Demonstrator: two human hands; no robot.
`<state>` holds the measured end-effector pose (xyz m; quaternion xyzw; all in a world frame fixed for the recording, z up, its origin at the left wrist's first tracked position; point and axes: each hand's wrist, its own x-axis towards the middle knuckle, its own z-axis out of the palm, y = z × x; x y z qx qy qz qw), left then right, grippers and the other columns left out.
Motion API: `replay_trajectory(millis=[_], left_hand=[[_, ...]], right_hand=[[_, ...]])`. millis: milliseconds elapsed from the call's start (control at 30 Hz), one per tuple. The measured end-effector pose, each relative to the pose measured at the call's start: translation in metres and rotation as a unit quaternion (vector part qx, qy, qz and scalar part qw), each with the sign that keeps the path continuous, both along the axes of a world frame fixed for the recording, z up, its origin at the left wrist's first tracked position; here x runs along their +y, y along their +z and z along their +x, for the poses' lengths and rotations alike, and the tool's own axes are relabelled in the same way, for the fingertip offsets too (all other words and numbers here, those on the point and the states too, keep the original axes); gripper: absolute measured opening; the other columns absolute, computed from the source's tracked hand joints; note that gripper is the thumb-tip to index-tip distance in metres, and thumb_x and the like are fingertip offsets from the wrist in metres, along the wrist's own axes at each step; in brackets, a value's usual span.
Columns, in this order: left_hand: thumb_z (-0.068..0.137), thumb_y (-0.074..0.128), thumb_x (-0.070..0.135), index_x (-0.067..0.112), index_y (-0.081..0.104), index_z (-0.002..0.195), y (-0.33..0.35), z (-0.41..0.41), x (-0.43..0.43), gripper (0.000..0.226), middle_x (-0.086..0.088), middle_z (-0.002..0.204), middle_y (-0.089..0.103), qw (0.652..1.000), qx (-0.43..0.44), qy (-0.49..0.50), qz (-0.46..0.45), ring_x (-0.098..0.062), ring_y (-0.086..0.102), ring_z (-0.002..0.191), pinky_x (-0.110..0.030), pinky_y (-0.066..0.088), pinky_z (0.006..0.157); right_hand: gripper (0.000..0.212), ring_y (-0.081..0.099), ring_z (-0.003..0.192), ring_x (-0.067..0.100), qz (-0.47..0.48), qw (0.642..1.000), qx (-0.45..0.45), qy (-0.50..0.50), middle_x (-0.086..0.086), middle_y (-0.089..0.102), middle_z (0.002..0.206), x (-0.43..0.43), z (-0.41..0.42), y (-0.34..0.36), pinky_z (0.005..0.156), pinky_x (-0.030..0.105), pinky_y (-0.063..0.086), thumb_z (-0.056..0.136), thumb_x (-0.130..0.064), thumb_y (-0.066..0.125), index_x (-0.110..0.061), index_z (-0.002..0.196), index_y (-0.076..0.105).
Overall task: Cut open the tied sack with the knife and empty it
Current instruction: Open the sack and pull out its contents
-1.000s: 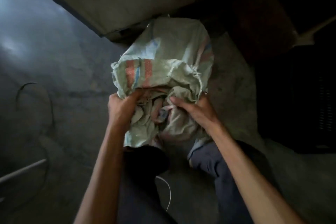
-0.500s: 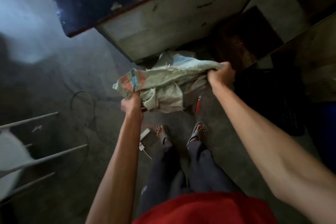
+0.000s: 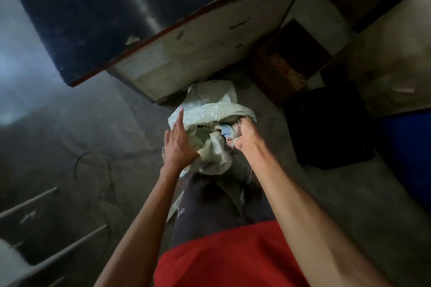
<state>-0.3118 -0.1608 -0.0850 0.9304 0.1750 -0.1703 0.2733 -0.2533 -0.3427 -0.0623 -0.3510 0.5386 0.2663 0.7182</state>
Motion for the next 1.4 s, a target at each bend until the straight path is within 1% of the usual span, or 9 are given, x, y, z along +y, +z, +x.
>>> replay_trajectory(millis=[200,367,433,533,667,833,967,1167,1400], left_hand=[[0.096,0.056,0.015,-0.009,0.069,0.113,-0.025,0.048,0.007,0.032,-0.030,0.113,0.070,0.951,0.204,0.169,-0.157,-0.043,0.068,0.109,-0.039,0.050,0.079],[0.105,0.041,0.028,0.003,0.063,0.131,-0.024,0.076,0.083,0.043,-0.020,0.117,0.070,0.738,0.209,0.453,-0.454,-0.038,0.069,0.100,-0.056,0.061,0.079],[0.105,0.035,0.035,0.007,0.061,0.137,-0.025,0.079,0.113,0.051,-0.020,0.129,0.068,0.697,0.196,0.472,-0.503,-0.040,0.065,0.116,-0.057,0.054,0.098],[0.104,0.041,0.033,0.002,0.056,0.141,-0.022,0.079,0.118,0.051,-0.022,0.138,0.062,0.750,0.150,0.485,-0.424,-0.041,0.063,0.122,-0.056,0.053,0.103],[0.080,0.065,0.064,0.009,0.057,0.135,-0.010,0.052,0.105,0.078,-0.017,0.133,0.066,0.939,0.180,0.231,-0.178,-0.037,0.065,0.119,-0.042,0.055,0.098],[0.084,0.052,0.078,0.002,0.066,0.125,-0.001,0.030,0.099,0.087,-0.026,0.124,0.069,0.982,0.179,0.044,0.041,-0.042,0.067,0.114,-0.046,0.053,0.092],[0.099,0.049,0.056,-0.005,0.062,0.131,-0.004,0.048,0.098,0.070,-0.029,0.133,0.063,0.960,0.170,0.217,0.045,-0.043,0.063,0.123,-0.048,0.051,0.103],[0.108,0.038,0.040,0.010,0.053,0.143,0.003,0.083,0.082,0.049,-0.015,0.153,0.051,0.819,0.271,0.393,-0.318,-0.037,0.062,0.118,-0.049,0.055,0.087],[0.097,0.065,0.026,-0.001,0.046,0.146,0.001,0.073,0.092,0.059,-0.022,0.141,0.058,0.940,0.162,0.274,-0.121,-0.030,0.065,0.122,-0.026,0.052,0.091]], right_hand=[[0.026,0.052,0.041,0.013,-0.110,0.978,0.053,0.172,0.000,0.053,0.043,-0.009,0.004,0.003,0.040,0.019,0.041,0.086,-0.017,0.067,-0.018,0.070,0.047],[0.030,0.071,0.097,0.035,-0.488,0.696,0.039,0.525,0.022,0.074,0.101,-0.043,-0.005,0.003,0.073,0.037,0.055,0.076,-0.015,0.077,-0.001,0.103,0.073],[0.031,0.068,0.107,0.035,-0.535,0.735,0.049,0.414,0.023,0.071,0.114,-0.045,-0.015,0.005,0.078,0.035,0.055,0.088,-0.018,0.064,-0.002,0.114,0.071],[0.032,0.073,0.092,0.028,-0.248,0.968,0.037,0.010,0.032,0.069,0.112,-0.014,-0.023,0.008,0.057,0.026,0.057,0.103,-0.014,0.040,0.004,0.118,0.062],[0.044,0.063,0.113,0.038,0.055,0.939,0.032,-0.339,0.025,0.061,0.130,0.037,-0.016,-0.014,0.095,0.042,0.054,0.107,-0.022,0.025,-0.005,0.139,0.051],[0.018,0.067,0.055,0.019,-0.079,0.992,0.000,-0.096,0.009,0.072,0.076,0.069,-0.029,-0.016,0.051,0.030,0.056,0.084,-0.018,0.074,-0.008,0.098,0.069],[0.069,0.069,0.106,0.025,-0.313,0.914,0.015,0.258,0.013,0.068,0.119,0.037,-0.058,-0.034,0.089,0.033,0.056,0.067,-0.026,0.090,-0.005,0.126,0.062],[0.049,0.059,0.123,0.032,-0.364,0.839,0.025,0.404,0.020,0.061,0.134,-0.044,-0.095,-0.044,0.095,0.034,0.046,0.091,-0.026,0.068,0.002,0.131,0.059],[0.030,0.068,0.107,0.037,-0.472,0.791,0.090,0.379,0.026,0.071,0.110,-0.106,-0.104,-0.031,0.087,0.040,0.054,0.084,-0.018,0.070,0.002,0.106,0.073]])
